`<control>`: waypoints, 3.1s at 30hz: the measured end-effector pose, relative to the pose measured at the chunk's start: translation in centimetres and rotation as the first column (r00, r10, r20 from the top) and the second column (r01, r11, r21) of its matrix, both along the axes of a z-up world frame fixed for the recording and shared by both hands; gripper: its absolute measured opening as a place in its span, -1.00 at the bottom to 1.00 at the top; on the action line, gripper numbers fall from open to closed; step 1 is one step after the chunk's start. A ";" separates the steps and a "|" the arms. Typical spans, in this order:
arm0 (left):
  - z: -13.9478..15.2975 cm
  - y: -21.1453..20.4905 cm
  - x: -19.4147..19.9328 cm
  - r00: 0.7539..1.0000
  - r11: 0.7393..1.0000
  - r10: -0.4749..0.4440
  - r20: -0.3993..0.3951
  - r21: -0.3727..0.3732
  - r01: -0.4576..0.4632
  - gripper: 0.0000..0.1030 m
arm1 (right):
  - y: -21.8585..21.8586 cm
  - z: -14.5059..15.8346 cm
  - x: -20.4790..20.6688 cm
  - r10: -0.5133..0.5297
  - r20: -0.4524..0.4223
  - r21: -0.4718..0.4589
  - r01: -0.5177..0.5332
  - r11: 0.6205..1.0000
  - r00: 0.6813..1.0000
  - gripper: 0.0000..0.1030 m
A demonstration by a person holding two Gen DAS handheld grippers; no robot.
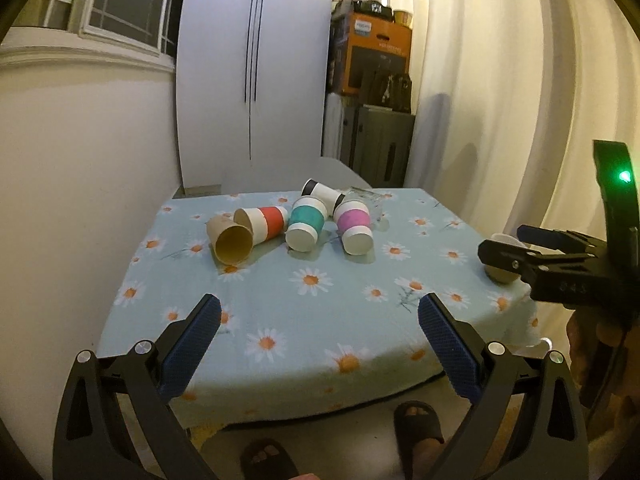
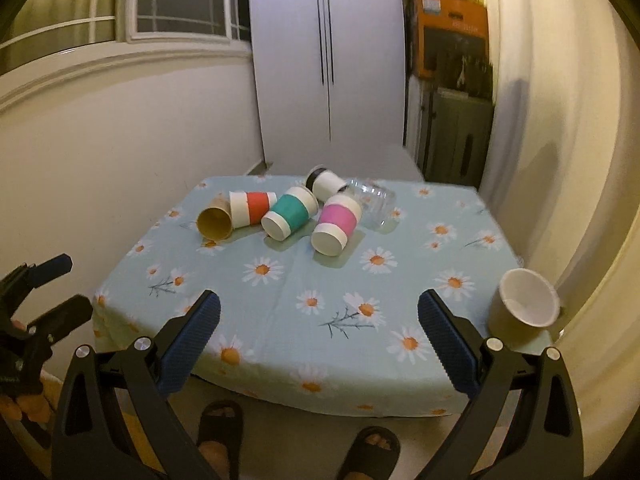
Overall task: Flip cup upright
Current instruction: 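Move the right tool toward the pink-banded paper cup lying on its side, then close the right tool on the pink-banded cup and lift it upright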
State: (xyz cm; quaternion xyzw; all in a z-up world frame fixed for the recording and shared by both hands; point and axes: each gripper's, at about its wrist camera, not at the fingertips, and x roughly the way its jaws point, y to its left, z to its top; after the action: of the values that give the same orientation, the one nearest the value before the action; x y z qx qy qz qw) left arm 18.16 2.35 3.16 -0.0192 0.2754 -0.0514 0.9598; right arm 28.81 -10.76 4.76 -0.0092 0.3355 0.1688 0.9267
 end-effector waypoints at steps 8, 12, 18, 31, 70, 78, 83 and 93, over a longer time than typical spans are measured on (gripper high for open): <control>-0.9 1.1 7.2 0.998 1.000 0.009 -0.066 -0.024 -0.011 0.87 | -0.2 -1.8 9.8 -0.040 -0.177 0.074 0.054 0.996 0.983 0.91; -2.0 1.1 10.4 0.994 1.000 0.010 -0.106 -0.003 -0.010 0.87 | 0.0 -3.0 15.0 -0.049 -0.275 0.126 0.086 0.988 0.960 0.91; -3.5 1.4 14.5 0.988 1.000 0.008 -0.151 -0.018 -0.011 0.87 | 1.4 -5.2 22.4 -0.063 -0.426 0.156 0.142 0.978 0.903 0.91; -7.4 3.5 18.5 0.972 0.992 0.018 -0.234 -0.118 -0.046 0.87 | 3.9 -10.6 30.3 -0.104 -0.606 0.059 0.174 0.983 0.789 0.74; -8.0 7.6 9.4 0.929 0.967 0.100 -0.357 -0.185 -0.175 0.87 | 10.9 -10.4 15.1 0.079 -0.711 0.059 -0.053 0.997 0.699 0.24; -9.4 7.4 9.3 0.920 0.970 0.089 -0.381 -0.176 -0.166 0.87 | 12.4 -11.2 14.1 0.087 -0.729 0.072 -0.050 0.996 0.679 0.27; -10.4 7.4 9.6 0.908 0.972 0.082 -0.410 -0.169 -0.164 0.87 | 12.7 -11.6 14.3 0.075 -0.735 0.062 -0.043 0.997 0.674 0.40; -10.1 6.9 9.8 0.906 0.969 0.071 -0.416 -0.186 -0.162 0.87 | 9.7 -9.1 14.6 0.086 -0.713 0.100 -0.021 0.995 0.696 0.47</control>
State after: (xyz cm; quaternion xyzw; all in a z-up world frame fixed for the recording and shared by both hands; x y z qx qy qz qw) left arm 27.97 9.29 -6.97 -0.1502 0.4599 -0.0181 0.8750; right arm 43.44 -1.10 -4.33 0.0863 0.6618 0.1999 0.7173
